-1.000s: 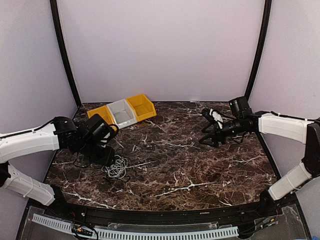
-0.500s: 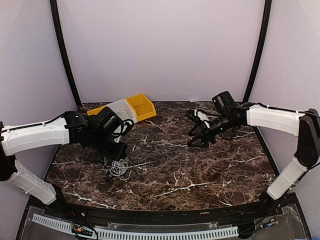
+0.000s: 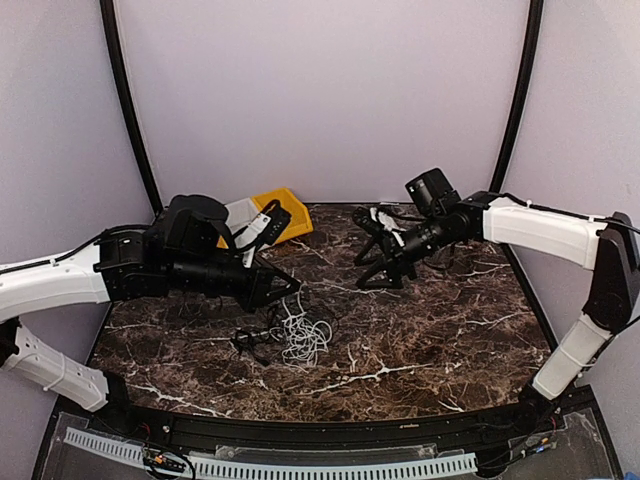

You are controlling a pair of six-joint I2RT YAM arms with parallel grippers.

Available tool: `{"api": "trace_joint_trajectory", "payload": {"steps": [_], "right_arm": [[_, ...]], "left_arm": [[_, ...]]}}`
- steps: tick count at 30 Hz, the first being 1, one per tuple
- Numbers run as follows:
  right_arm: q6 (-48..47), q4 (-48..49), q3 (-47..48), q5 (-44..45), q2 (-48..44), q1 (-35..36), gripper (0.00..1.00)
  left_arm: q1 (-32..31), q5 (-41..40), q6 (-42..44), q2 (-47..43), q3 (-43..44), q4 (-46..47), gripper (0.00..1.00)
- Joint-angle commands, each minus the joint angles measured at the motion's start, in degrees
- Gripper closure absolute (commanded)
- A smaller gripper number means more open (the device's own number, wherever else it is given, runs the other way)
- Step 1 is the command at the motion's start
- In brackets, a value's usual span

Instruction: Untangle the cables

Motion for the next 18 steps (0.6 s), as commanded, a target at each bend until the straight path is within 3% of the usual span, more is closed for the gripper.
{"api": "trace_joint_trajectory", "payload": {"steps": [1,8,18], "right_arm": [[0.68,3.84,1.64,1.87,3.08,4.49,0.27],[5.46,12.41,7.19,12.69,12.23,13.77,0.25],[16.86,25.52,12.15,11.48,22.09,19.07,0.32]], "left_arm": [[1.11,-10.93,-0.12,-6.39,-6.49,0.78,1.0],[3.54,-17.6,-8.14,-9.91,-12.84,-2.13,1.0],[4.11,-23.36,-20.69,-15.01,-22.57,-0.6,1.0]]}}
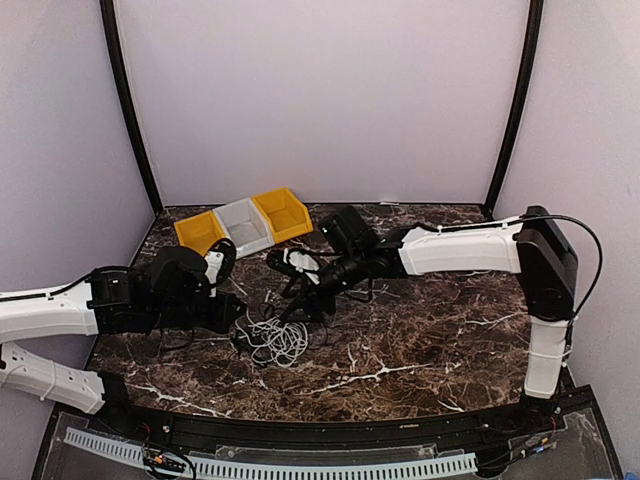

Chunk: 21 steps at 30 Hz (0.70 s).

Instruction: Untangle the cables

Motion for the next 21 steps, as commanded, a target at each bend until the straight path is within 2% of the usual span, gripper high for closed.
{"api": "trace_joint_trajectory", "payload": {"steps": [1,7,12,14,18,21], "right_arm": [[5.95,8.23,3.03,-0.48,2.93,1.16,0.32],[3.88,9.72,4.11,1.64,6.8,4.15,0.27],[3.87,10.49,5.19,2.72,10.19,4.89,0.29],[3.84,10.72,5.06,3.01,11.26,5.08,0.33],[3.76,10.86,4.39,3.31,12.86,5.21,0.46],[3.8,11.45,3.05,3.54,13.55,5.25,0.54]], "left_arm": [[0.29,-4.31,-7.33,-4.71,-2.58,0.67,1.0],[0.36,-5.16,-9.12,-8.37,-5.49,2.69,1.0],[0.35,-5.54,-9.02,-8.51,-5.7,2.44,1.0],[0.37,-5.67,-9.11,-8.77,-5.8,2.42,1.0],[0.38,-7.34,-9.86,-10.01,-4.74,0.93,1.0],[0.38,-10.07,-9.3,-12.27,-0.21,-1.14,1.0]]}}
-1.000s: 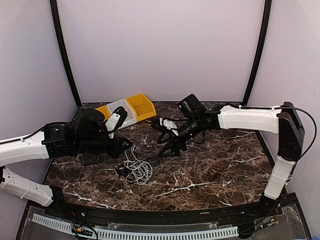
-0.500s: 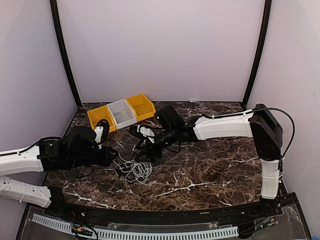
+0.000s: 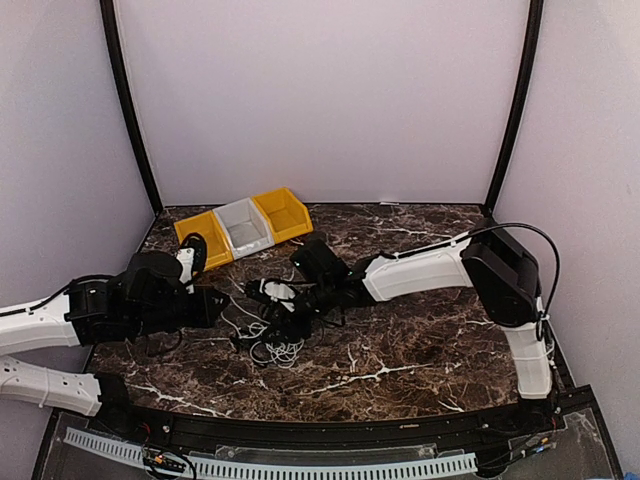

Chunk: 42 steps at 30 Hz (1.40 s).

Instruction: Untangle the cables

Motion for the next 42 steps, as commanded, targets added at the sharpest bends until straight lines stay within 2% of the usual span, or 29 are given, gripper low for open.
{"api": "trace_joint_trajectory", "payload": {"steps": [1,3,5,9,15,21,24,30,35,37,42], "right_arm": [[0.27,2.51,-0.74,0.86,1.55,0.26,0.57],[0.33,2.33,-1.04,0.89,2.23,0.26,0.63],[0.4,2.18,-1.22,0.87,2.96,0.25,0.7],[0.78,2.27,-1.44,1.15,4.27,0.19,0.72],[1.67,2.17,-1.4,0.54,5.88,0.23,0.78],[1.24,1.83,-1.35,1.21,6.44,0.25,0.87],[0.85,1.47,-1.51,1.5,6.81,0.25,1.0],[0.58,1.39,-2.12,1.81,7.29,0.21,1.0],[0.33,1.36,-2.58,3.48,7.26,0.15,1.0],[-0.05,0.78,-2.74,3.87,7.04,0.16,0.94],[-1.5,-0.84,-3.7,4.37,4.81,-0.29,0.93]], "left_arm": [[0.29,-4.8,1.04,-3.95,5.74,-3.01,1.0],[0.29,-6.69,3.71,-4.92,10.64,-4.93,1.0],[0.29,-8.9,7.01,-5.09,19.34,-7.42,1.0],[0.27,-13.01,13.15,-4.36,32.65,-10.72,1.0],[0.25,-14.07,22.45,0.62,50.51,-12.07,1.0],[0.23,-13.55,27.38,4.5,58.33,-11.79,1.0],[0.28,-13.05,29.55,4.69,62.64,-9.67,1.0],[0.29,-8.54,30.86,10.69,79.66,-14.67,1.0],[0.26,-4.7,31.5,12.81,83.37,-14.25,1.0],[0.22,-6.34,32.21,12.46,82.42,-13.83,1.0],[0.29,-10.12,32.73,10.59,74.75,-14.18,1.0]]}}
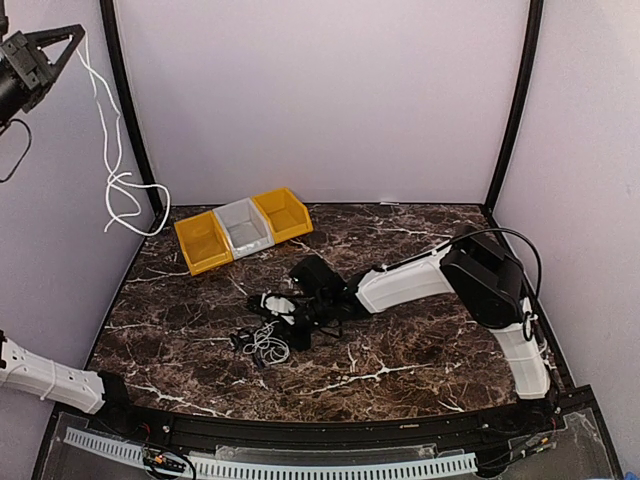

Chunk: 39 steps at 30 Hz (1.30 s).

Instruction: Untangle the cables

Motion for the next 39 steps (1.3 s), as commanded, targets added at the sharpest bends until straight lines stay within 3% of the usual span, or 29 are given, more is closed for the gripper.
{"api": "trace_joint_trajectory", "payload": {"steps": [1,3,10,17,19,21,27,33,36,39], "right_arm": [[-1.66,-6.21,-2.39,2.93,-1.16,-0.39,0.93],[-2.62,-7.83,-1.96,2.67,-2.81,-0.45,0.88],[-6.46,-16.68,2.33,2.01,-10.95,-0.93,0.52],[-10.79,-30.47,8.63,0.85,-15.93,-1.7,0.34],[-11.3,-31.97,8.31,-3.54,-18.3,-3.27,0.23],[-10.78,-32.06,7.39,-7.4,-20.81,-5.24,0.03],[-13.79,-34.94,5.65,-4.2,-24.07,-7.47,0.01],[-11.32,-41.38,11.0,8.83,-15.96,-5.48,0.05],[-12.01,-45.59,13.65,4.02,-14.63,-5.09,0.05],[-11.99,-38.16,8.34,15.15,-16.94,-2.67,0.02]], "left_arm": [[0.25,-2.67,0.88,-0.75,-9.16,1.47,1.0],[0.23,-3.07,0.07,-2.61,-14.49,3.11,1.0],[0.26,-5.81,-2.96,-5.82,-24.83,3.51,1.0],[0.21,-9.1,-3.93,-4.72,-29.14,2.35,1.0],[0.21,-10.18,-4.72,-3.19,-28.36,1.17,1.0],[0.36,-11.95,-6.22,-1.11,-26.21,-1.44,1.0],[1.16,-11.92,-8.31,3.65,-21.94,-4.81,1.0],[2.36,-12.95,-9.91,4.19,-21.24,-4.24,1.0],[2.69,-13.66,-10.57,3.44,-21.65,-4.05,1.0],[2.75,-13.95,-10.77,2.92,-21.81,-4.3,1.0]]}}
